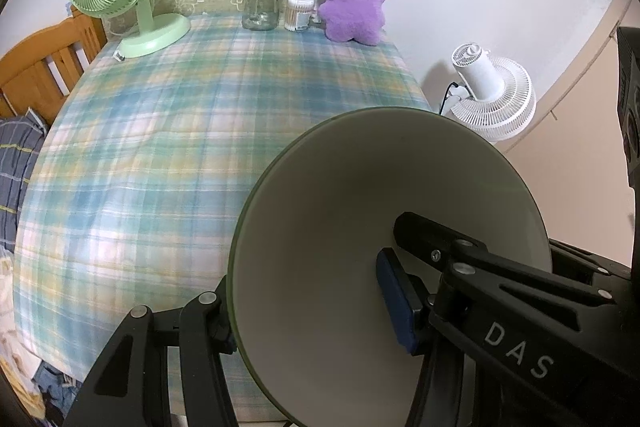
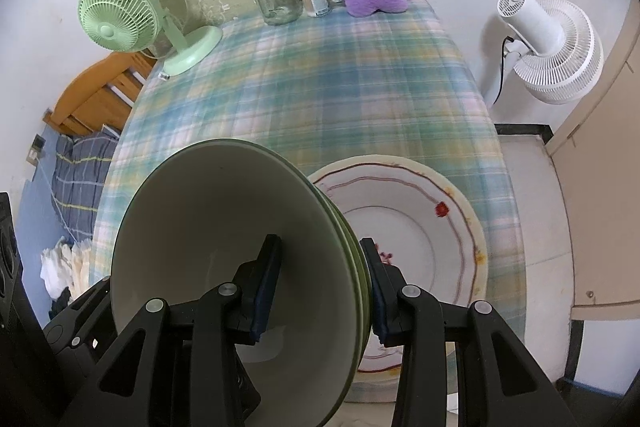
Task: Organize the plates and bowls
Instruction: 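Lift the nested bowls with both grippers and carry them over the plate stack, then lower the nested bowls onto the plate stack and open both grippers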
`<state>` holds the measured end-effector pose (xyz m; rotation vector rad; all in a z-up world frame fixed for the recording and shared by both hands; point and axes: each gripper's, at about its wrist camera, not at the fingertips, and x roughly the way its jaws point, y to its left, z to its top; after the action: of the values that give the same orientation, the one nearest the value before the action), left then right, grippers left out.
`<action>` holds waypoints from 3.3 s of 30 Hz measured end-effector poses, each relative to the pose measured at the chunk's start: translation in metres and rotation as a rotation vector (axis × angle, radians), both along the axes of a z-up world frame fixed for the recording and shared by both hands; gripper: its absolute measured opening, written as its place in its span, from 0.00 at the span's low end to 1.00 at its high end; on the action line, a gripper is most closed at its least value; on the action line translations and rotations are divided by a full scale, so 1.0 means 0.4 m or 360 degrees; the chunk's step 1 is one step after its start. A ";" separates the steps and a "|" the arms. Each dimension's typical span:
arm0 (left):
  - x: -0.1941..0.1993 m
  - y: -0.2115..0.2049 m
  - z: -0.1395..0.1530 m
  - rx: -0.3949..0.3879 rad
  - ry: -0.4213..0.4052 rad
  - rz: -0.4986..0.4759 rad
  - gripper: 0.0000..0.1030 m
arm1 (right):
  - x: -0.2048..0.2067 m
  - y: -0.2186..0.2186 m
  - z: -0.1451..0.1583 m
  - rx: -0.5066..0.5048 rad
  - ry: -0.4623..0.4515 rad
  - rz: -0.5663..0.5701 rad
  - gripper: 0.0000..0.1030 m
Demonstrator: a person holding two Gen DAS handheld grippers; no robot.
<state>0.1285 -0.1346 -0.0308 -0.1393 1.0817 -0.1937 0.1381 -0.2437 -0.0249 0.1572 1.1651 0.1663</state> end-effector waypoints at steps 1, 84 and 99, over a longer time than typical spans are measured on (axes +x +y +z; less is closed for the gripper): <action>0.001 -0.008 -0.003 -0.0001 0.0007 0.0006 0.54 | 0.002 -0.008 -0.002 -0.0001 0.0005 0.0007 0.41; -0.090 0.023 0.081 0.0203 -0.0315 0.0012 0.92 | -0.111 -0.098 0.073 -0.0277 -0.0308 -0.0291 0.74; -0.219 0.343 0.100 0.0345 -0.0633 0.0110 0.94 | -0.272 0.168 0.091 -0.0231 -0.0616 -0.0354 0.79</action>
<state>0.0411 0.0026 0.0090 0.0564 0.6945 -0.0375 0.0295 -0.1765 0.0116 0.1188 0.7639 -0.0831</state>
